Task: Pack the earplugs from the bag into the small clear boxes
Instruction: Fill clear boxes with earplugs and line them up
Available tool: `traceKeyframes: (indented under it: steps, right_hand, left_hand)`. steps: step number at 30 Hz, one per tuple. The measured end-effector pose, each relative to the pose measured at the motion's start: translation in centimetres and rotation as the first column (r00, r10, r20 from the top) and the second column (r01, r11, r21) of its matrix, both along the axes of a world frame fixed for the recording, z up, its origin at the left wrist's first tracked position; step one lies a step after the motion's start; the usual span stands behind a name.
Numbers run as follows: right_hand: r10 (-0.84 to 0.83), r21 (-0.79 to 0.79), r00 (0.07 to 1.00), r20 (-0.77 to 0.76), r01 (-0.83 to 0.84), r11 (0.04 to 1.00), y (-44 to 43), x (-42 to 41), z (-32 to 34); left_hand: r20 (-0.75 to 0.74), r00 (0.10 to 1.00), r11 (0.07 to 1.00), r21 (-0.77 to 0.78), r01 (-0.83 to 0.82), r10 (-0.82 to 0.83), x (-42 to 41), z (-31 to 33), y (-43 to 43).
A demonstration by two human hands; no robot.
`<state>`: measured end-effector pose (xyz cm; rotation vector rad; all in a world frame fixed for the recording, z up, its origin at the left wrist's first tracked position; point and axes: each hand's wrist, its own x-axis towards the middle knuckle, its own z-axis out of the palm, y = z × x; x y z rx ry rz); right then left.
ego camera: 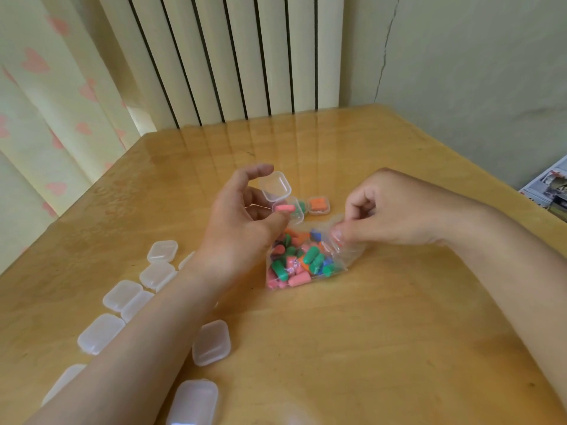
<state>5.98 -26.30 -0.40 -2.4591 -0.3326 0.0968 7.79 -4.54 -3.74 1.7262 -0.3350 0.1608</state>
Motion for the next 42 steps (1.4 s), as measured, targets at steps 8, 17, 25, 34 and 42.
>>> traceKeyframes:
  steps: [8,17,25,34,42]
  right_hand:
    - [0.087,0.024,0.992,-0.096,-0.085,0.996,1.5,-0.3,-1.3]
    - [0.129,0.107,0.99,-0.056,-0.123,0.987,2.0,0.3,-2.0]
    - [0.173,0.015,0.981,-0.091,-0.172,0.985,2.1,0.2,-2.3]
    - [0.136,0.151,0.987,-0.083,-0.122,0.981,1.4,-0.1,-1.1]
    - [-0.133,0.385,0.959,0.251,0.028,0.923,0.7,0.9,-0.7]
  left_hand:
    - [-0.078,0.997,1.0,0.005,0.024,-0.024,-0.5,0.3,-0.3]
    - [-0.094,0.996,1.0,0.023,0.0,0.002,-0.4,0.2,-0.3]
    - [-0.095,0.995,0.999,0.032,0.002,0.002,-0.4,0.1,-0.5]
    - [-0.094,0.996,0.998,0.056,0.001,0.004,-0.3,0.2,-0.4]
    - [-0.115,0.993,0.999,0.044,0.024,-0.019,-0.5,0.3,-0.4]
